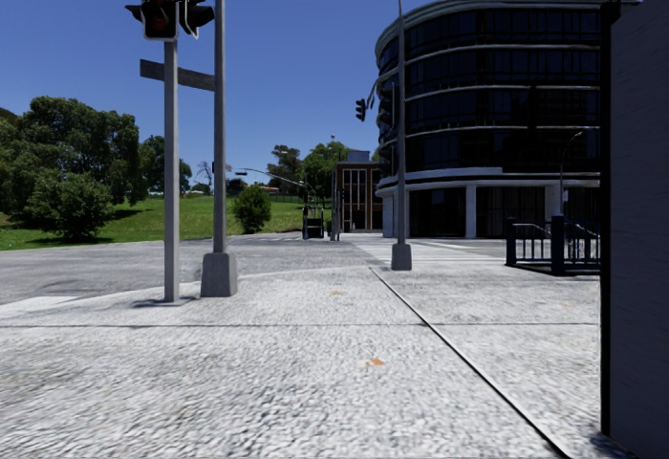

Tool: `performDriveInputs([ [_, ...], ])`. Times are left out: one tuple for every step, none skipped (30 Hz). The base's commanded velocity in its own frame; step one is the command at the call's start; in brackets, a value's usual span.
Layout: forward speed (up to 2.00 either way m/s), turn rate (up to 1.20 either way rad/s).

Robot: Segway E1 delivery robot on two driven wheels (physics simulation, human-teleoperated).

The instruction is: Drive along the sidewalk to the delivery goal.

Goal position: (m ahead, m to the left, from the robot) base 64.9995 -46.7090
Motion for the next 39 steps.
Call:
performDriveInputs([
  [2.00, -0.31],
  [2.00, -0.31],
  [2.00, -0.36],
  [2.00, -0.38],
  [2.00, -0.38],
  [2.00, -0.39],
  [2.00, -0.39],
  [2.00, -0.39],
  [2.00, -0.39],
  [2.00, -0.39],
  [2.00, -0.39],
  [2.00, -0.39],
  [2.00, -0.39],
  [2.00, -0.39],
  [2.00, -0.39],
  [2.00, -0.39],
  [2.00, -0.39],
  [2.00, -0.39],
  [2.00, -0.39],
  [2.00, -0.39],
  [2.00, -0.39],
  [2.00, -0.39],
  [2.00, -0.39],
  [2.00, -0.40],
  [2.00, -0.40],
  [2.00, -0.40],
  [2.00, -0.42],
  [2.00, -0.42],
  [2.00, -0.43],
  [2.00, -0.43],
  [2.00, -0.44],
  [2.00, -0.44],
  [2.00, -0.44],
  [2.00, -0.44],
  [2.00, -0.44],
  [2.00, -0.44],
  [2.00, -0.44],
  [2.00, -0.44],
  [2.00, -0.44],
])
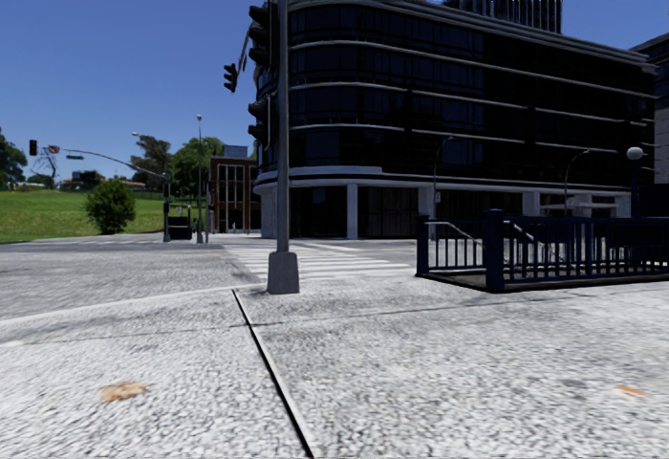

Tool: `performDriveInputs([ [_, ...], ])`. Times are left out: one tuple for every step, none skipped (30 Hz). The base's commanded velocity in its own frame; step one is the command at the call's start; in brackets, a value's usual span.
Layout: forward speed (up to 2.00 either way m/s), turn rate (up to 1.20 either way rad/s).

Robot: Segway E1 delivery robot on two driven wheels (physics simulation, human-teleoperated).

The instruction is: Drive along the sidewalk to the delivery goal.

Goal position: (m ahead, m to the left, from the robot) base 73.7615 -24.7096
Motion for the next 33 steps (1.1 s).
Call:
performDriveInputs([
  [2.00, -0.44],
  [2.00, -0.44],
  [2.00, -0.44],
  [2.00, -0.44],
  [2.00, -0.44],
  [2.00, -0.44],
  [2.00, -0.44],
  [2.00, -0.44],
  [2.00, -0.44],
  [2.00, -0.44],
  [2.00, -0.44],
  [2.00, -0.44],
  [2.00, -0.44],
  [2.00, -0.44],
  [2.00, -0.44],
  [2.00, -0.44],
  [2.00, -0.05],
  [2.00, 0.00],
  [2.00, 0.00],
  [2.00, 0.00],
  [2.00, 0.00],
  [2.00, 0.00],
  [2.00, 0.00],
  [2.00, 0.00],
  [2.00, 0.00],
  [2.00, 0.00],
  [2.00, 0.00],
  [2.00, 0.00],
  [2.00, 0.00],
  [2.00, 0.00],
  [2.00, 0.00],
  [2.00, 0.00],
  [2.00, 0.00],
])
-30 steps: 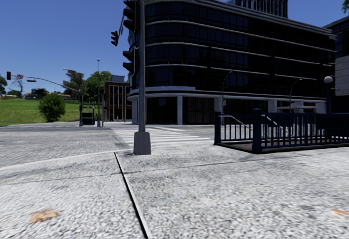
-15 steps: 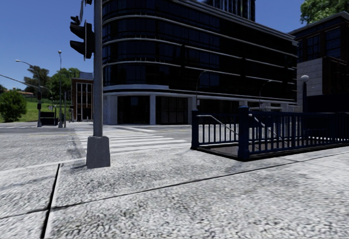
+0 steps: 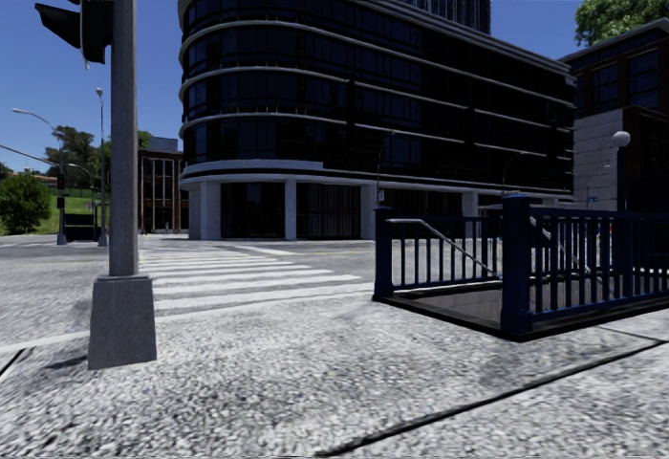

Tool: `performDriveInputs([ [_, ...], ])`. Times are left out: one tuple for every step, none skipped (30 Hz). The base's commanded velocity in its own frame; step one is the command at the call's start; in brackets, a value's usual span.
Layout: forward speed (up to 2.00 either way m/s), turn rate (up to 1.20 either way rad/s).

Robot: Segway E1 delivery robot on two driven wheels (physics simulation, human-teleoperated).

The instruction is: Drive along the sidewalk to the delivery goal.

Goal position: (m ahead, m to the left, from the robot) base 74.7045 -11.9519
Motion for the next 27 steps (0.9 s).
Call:
performDriveInputs([
  [2.00, 0.00],
  [2.00, 0.00],
  [2.00, 0.00],
  [2.00, 0.00],
  [2.00, 0.00],
  [2.00, 0.00],
  [2.00, 0.00],
  [2.00, 0.00],
  [2.00, 0.00],
  [2.00, 0.04],
  [2.00, 0.04],
  [2.00, 0.11],
  [2.00, 0.17],
  [2.00, 0.19],
  [2.00, 0.19],
  [2.00, 0.24],
  [2.00, 0.30],
  [2.00, 0.34],
  [2.00, 0.34],
  [2.00, 0.37],
  [2.00, 0.37],
  [2.00, 0.37],
  [2.00, 0.38],
  [2.00, 0.38],
  [2.00, 0.38],
  [2.00, 0.39],
  [2.00, 0.39],
])
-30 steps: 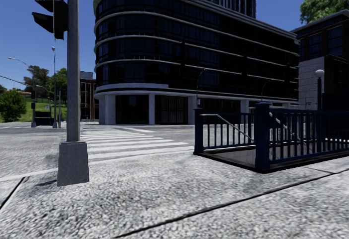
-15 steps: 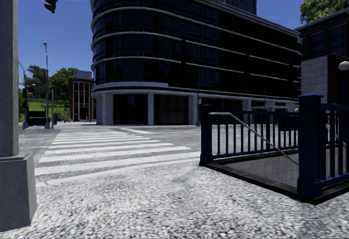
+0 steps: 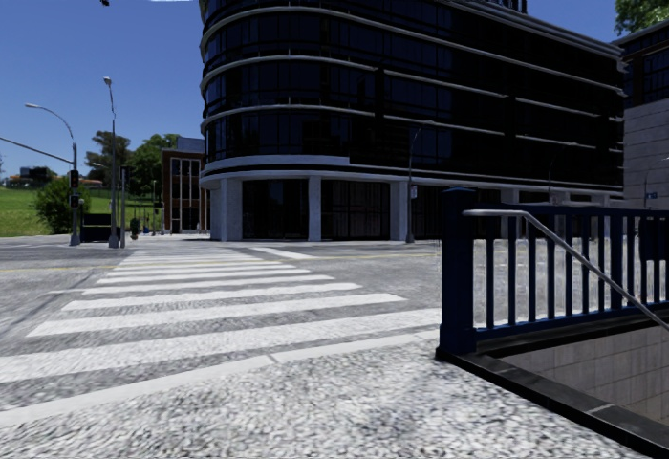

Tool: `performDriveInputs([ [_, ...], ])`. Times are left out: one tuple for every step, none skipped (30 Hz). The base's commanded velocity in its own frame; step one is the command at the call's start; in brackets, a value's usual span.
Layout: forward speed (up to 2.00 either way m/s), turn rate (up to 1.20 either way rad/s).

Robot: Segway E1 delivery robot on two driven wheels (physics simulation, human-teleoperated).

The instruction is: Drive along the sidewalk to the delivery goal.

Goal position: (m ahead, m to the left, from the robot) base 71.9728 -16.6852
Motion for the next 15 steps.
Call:
performDriveInputs([
  [2.00, 0.39],
  [2.00, 0.40],
  [2.00, 0.40],
  [2.00, 0.40],
  [2.00, 0.40],
  [2.00, 0.40],
  [2.00, 0.40],
  [2.00, 0.41],
  [2.00, 0.41],
  [2.00, 0.47],
  [2.00, 0.47],
  [2.00, 0.52],
  [2.00, 0.53],
  [2.00, 0.54],
  [2.00, 0.54],
])
